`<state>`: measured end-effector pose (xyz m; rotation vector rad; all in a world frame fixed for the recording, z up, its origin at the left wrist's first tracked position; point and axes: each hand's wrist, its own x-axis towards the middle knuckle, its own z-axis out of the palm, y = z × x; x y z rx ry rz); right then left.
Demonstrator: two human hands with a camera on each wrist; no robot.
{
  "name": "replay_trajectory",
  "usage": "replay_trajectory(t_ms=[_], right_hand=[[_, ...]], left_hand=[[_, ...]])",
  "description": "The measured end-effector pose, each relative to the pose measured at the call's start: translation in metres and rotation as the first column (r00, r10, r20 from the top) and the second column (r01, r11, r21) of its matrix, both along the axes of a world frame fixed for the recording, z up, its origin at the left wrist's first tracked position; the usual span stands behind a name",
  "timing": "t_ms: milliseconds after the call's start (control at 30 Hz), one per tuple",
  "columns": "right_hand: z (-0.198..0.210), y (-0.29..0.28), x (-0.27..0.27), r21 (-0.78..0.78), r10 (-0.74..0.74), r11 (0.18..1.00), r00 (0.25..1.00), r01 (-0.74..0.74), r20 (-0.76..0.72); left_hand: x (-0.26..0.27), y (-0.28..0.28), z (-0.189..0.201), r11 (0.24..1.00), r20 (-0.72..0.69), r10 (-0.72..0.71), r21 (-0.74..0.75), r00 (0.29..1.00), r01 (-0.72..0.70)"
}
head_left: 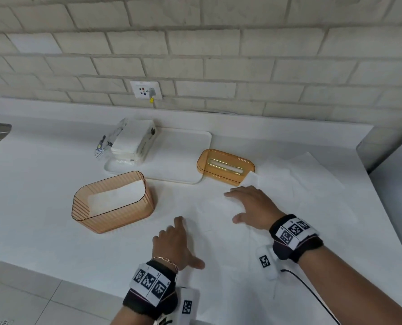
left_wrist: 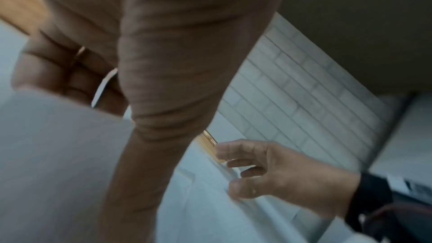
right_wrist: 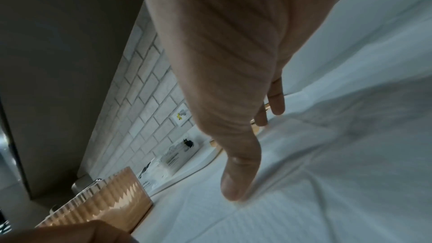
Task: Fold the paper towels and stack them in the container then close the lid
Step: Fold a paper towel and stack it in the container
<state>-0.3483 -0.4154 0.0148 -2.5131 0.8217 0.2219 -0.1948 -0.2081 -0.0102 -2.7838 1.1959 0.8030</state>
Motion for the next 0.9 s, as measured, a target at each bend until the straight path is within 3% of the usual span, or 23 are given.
replay_trajectory(t_ms=[67,267,367,433,600,667,800,900], right_hand=[[0.003,0.001,0.014,0.015,0.066,0.998,0.997,-0.066,-0.04],[0.002,-0.002,0.056,-0.111,0.176,0.973,0.959,-0.204,-0.222],[0.005,-0.008,0.068,-0.13,0.176,0.967,0.946,-0.218,-0.274],[0.004,-0.012,0.07,-0.133,0.162,0.971,0.954,-0.2,-0.251],[0.002,-0.023,0.067,-0.015,0.048,0.999,0.995,-0.05,-0.083],[0.003,-0.027,0.063,0.111,-0.021,0.994,0.999,0.018,0.027],[0.021,-0.036,0.049,0.347,-0.179,0.933,0.958,0.092,0.225],[0.04,-0.037,0.036,0.573,-0.378,0.809,0.862,0.13,0.338]], left_hand=[[0.008,0.001,0.002,0.992,-0.175,0.098,-0.066,0.98,-0.111],[0.016,0.009,0.002,0.985,-0.17,0.081,-0.14,0.982,-0.106],[0.02,0.014,0.018,0.955,-0.279,0.11,-0.236,0.954,-0.179],[0.028,0.02,0.027,0.895,-0.402,0.126,-0.349,0.907,-0.279],[0.051,0.028,0.044,0.642,-0.698,0.162,-0.463,0.698,-0.612],[0.058,0.029,0.053,0.538,-0.772,0.141,-0.466,0.619,-0.703],[0.066,0.033,0.064,0.4,-0.896,0.075,-0.375,0.438,-0.836],[0.071,0.033,0.069,0.329,-0.936,0.04,-0.319,0.35,-0.889]])
